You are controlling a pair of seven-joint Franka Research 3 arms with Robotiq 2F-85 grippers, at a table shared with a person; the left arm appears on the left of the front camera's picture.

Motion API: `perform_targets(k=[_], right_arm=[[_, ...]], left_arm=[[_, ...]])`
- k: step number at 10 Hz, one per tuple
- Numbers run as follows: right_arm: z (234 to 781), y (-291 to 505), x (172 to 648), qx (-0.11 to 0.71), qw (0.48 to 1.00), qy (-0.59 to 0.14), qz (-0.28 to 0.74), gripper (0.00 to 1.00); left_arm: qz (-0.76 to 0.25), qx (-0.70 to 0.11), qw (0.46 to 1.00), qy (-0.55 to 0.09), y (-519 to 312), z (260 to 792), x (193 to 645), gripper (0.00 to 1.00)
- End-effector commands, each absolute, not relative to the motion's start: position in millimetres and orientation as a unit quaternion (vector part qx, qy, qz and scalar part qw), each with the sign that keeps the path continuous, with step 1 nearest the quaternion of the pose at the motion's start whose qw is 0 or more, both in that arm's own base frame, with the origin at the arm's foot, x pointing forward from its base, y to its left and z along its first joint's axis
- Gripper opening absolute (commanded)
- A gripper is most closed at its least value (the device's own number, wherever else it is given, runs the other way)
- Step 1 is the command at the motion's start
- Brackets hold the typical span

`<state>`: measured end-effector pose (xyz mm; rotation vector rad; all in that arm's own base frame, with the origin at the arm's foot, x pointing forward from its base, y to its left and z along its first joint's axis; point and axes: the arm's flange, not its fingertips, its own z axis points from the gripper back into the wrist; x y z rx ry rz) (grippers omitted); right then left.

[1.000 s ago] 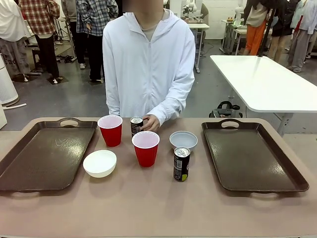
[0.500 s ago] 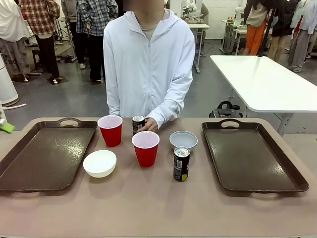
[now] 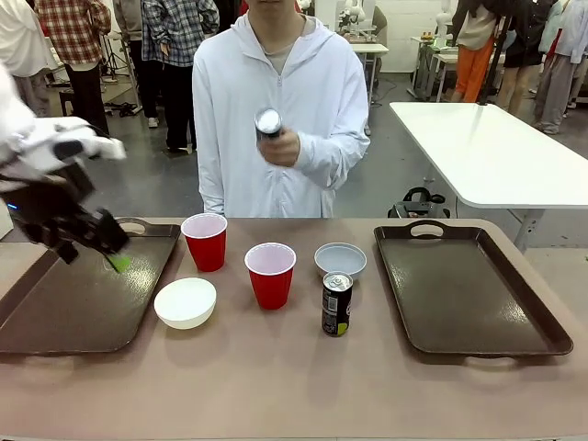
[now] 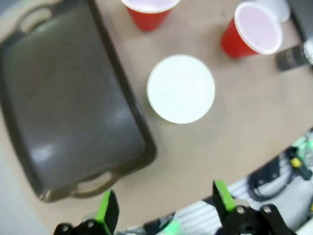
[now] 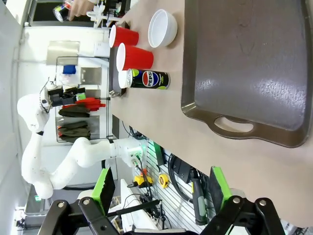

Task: Prepare tableware on both trays.
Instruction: Pick up a Picnic Bowl from the table and place it on a Handle tray.

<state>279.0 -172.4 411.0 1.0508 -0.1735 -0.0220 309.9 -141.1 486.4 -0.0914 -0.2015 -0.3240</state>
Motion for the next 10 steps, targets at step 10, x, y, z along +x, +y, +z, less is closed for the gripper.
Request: perform_targets(k=[10], right_arm=[[410,-173,278,0.506,0.858,-0.085,-0.009,1.0]], left_arm=[[-0.174,-0.002,0.983,-0.061,-218,363,345,1.0]])
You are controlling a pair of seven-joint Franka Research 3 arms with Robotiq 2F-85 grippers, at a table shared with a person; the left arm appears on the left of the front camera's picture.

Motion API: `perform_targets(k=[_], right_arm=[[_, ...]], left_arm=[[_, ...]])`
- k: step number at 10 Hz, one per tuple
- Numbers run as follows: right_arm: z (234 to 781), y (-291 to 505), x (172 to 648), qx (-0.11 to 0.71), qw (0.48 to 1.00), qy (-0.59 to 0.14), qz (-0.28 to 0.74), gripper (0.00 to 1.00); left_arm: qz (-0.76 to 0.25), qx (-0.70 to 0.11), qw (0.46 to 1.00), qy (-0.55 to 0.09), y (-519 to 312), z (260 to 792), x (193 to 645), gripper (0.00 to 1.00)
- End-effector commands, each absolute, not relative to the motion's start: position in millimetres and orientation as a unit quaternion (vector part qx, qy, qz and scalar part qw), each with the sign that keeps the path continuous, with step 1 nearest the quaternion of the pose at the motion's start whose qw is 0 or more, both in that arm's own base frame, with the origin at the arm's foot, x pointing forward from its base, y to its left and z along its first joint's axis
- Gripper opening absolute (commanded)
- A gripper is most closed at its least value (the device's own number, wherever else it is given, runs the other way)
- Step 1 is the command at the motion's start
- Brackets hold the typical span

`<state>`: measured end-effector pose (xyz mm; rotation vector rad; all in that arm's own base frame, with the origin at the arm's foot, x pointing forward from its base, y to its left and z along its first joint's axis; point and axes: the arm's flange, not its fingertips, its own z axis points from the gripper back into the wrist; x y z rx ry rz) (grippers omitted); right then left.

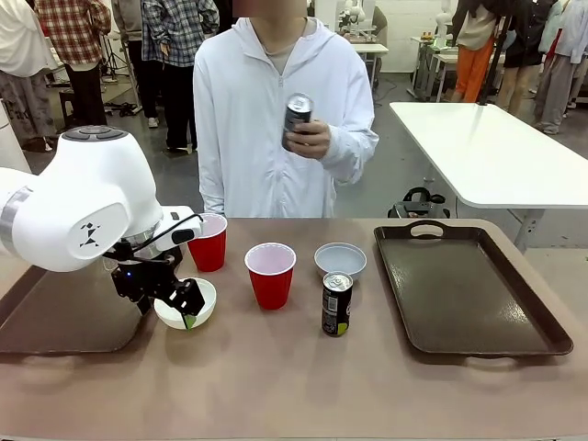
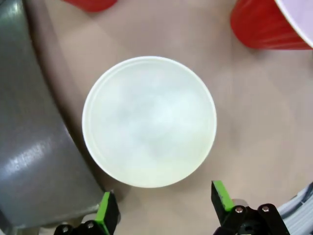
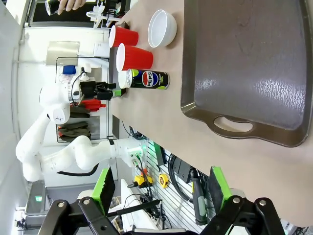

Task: Prepare tableware on both trays.
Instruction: Pick up a Picnic Bowl from the table and place it on a Handle tray.

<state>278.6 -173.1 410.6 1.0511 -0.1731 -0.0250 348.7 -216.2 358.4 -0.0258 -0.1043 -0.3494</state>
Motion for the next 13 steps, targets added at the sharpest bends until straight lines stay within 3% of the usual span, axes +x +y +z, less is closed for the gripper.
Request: perform_targets(k=[1,6,13], right_arm=[[410,-173,278,0.506,0.858,-0.085,-0.009,1.0],[410,-173,278,0.506,0.858,-0.085,-0.009,1.0],[410,-173,278,0.506,0.858,-0.085,-0.009,1.0]], left_arm=[[-0.174,-0.002,0.983,-0.061,-218,363,345,1.0],[-0.141,-0.013,0.987,-0.081,-228,385,363,1.0],[-0.036,-0.011,0.997,-0.069,-220,357,431,1.0]])
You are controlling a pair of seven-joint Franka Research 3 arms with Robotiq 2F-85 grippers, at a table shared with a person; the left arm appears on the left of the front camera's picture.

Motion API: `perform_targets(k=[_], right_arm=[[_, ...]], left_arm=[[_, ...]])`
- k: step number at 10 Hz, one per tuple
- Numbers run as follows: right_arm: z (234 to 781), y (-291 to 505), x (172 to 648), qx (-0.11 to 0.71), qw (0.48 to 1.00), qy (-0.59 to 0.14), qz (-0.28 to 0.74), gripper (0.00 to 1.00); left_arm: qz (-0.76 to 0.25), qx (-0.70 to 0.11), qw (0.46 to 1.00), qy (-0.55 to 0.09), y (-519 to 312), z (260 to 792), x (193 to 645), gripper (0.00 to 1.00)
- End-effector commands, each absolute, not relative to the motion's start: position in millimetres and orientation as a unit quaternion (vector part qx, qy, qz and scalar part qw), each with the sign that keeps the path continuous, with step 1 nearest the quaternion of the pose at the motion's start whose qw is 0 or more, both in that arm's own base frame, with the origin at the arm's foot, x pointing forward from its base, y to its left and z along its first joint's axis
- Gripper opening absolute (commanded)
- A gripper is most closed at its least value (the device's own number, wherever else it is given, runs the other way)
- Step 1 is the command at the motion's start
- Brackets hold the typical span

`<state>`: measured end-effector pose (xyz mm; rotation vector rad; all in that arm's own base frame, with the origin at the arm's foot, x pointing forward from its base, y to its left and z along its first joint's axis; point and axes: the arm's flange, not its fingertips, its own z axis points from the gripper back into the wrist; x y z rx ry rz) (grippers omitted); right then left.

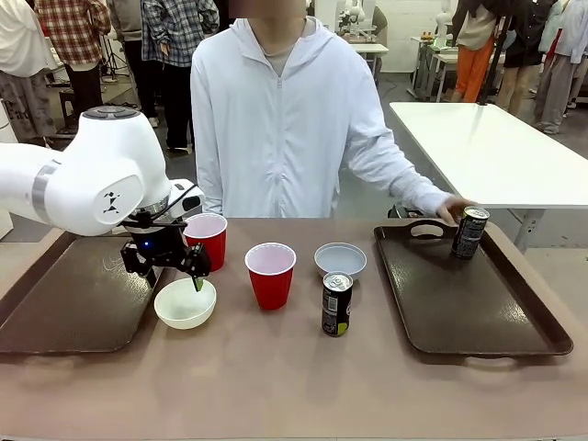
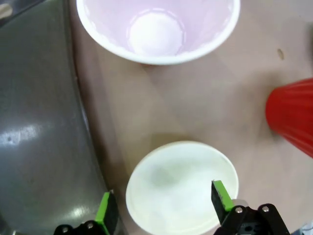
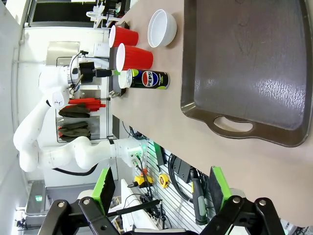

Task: Prepare tableware on both trays.
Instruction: Pick up a Picnic Bowl from the table and place it on a Handle tray.

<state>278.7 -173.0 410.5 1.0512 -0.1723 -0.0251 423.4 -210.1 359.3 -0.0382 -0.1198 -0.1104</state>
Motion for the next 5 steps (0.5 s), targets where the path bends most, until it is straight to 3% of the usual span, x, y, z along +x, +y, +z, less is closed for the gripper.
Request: perform_targets(k=[1,4,5], right_arm=[[410,-173,278,0.506,0.858,-0.085,-0.009,1.0],[410,-173,278,0.506,0.858,-0.085,-0.009,1.0],[410,-173,278,0.506,0.858,-0.085,-0.009,1.0]], left_arm=[[-0.035,-0.011,0.997,-0.067,-219,355,433,1.0],[-0.031,-0.005,0.998,-0.06,-205,342,442,1.0],[-0.033,-0.005,0.998,-0.06,-203,340,444,0.87]])
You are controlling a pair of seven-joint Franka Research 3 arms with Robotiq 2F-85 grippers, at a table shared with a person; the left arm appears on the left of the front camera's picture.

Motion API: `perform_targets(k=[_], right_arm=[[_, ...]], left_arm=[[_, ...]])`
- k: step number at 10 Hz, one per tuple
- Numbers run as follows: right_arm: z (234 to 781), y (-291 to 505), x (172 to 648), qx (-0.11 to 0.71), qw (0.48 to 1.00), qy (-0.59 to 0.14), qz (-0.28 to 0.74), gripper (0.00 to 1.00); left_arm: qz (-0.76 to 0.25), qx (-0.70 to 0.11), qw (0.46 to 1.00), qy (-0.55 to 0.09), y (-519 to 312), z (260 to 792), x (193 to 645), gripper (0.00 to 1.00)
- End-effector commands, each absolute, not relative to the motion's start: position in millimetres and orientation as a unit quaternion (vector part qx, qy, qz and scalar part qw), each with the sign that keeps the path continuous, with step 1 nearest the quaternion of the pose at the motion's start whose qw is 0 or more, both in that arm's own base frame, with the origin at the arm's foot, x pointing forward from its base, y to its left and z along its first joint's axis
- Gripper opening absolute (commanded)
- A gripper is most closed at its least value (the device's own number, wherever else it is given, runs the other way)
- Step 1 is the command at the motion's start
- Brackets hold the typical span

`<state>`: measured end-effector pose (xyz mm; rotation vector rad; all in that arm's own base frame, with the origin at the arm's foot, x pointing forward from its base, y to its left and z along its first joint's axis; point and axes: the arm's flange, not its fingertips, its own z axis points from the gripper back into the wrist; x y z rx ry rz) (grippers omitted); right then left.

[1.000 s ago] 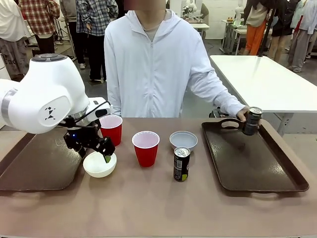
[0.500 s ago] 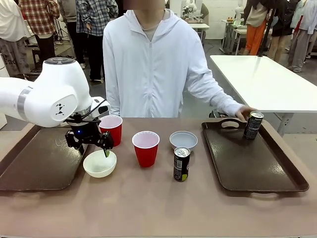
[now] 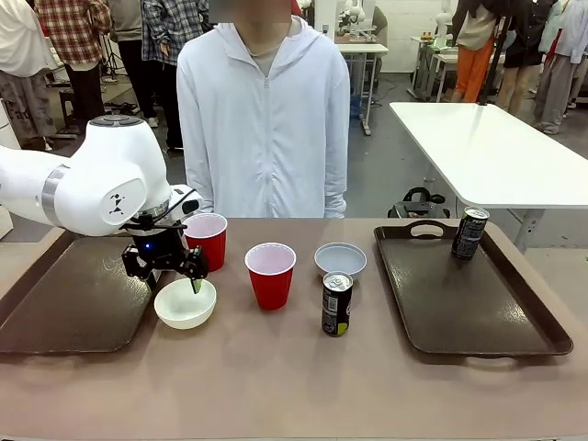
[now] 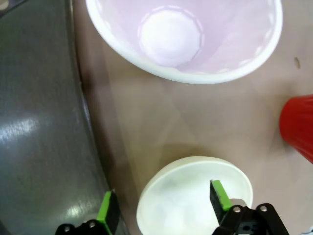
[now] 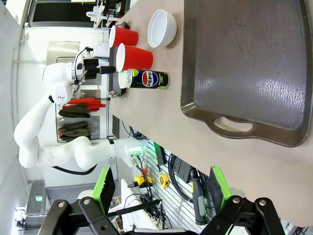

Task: Prepare tableware on both trays.
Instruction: Pick up a Picnic Bowl from the table and place it on a Handle tray.

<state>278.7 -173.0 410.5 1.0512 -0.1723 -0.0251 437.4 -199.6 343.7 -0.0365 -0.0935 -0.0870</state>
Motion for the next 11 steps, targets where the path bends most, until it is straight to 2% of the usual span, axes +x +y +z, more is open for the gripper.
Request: perform_targets(k=[1,2,3,4,5,6,7,8,9,10,11], right_arm=[[410.5,-172.8,278.4,0.506,0.858,-0.085,-0.009,1.0],[410.5,-172.8,278.4,0.506,0.858,-0.085,-0.009,1.0],[410.5,-172.8,278.4,0.506,0.858,-0.085,-0.009,1.0],[410.5,-172.8,278.4,0.506,0.858,-0.085,-0.009,1.0],[410.5,-172.8,278.4,0.506,0.858,-0.085,-0.009,1.0],[410.5,-172.8,278.4,0.506,0.858,-0.085,-0.009,1.0],[410.5,-172.8,278.4,0.506,0.858,-0.085,-0.009,1.0],[410.5,-172.8,278.4,0.506,0.858,-0.085,-0.009,1.0],[410.5,-172.8,278.4,0.506,0.858,-0.085,-0.009,1.0],[410.5,-172.8,278.4,0.506,0.858,-0.085,-0.009,1.0],[410.5,-172.8,278.4,0.506,0.858,-0.085,-0.009,1.0]], left_arm=[[-0.034,-0.002,0.998,-0.058,-203.4,339.6,444.0,0.82],[-0.037,-0.004,0.998,-0.056,-204.1,339.6,444.0,0.69],[-0.037,-0.004,0.998,-0.056,-204.4,340.8,444.7,0.64],[-0.037,-0.004,0.998,-0.056,-204.7,341.9,445.1,0.51],[-0.038,-0.001,0.998,-0.055,-205.2,341.3,445.4,0.46],[-0.04,0.002,0.998,-0.053,-206.4,339.8,446.1,0.33],[-0.036,0.004,0.998,-0.052,-206.5,339.3,447.2,0.28],[-0.037,0.004,0.998,-0.051,-206.7,339.6,447.0,0.14],[-0.036,0.004,0.998,-0.048,-207.2,339.6,446.6,0.1],[-0.035,0.002,0.998,-0.045,-206.7,339.8,446.4,0.0],[-0.035,0.001,0.998,-0.043,-206.1,340.6,445.0,0.0]])
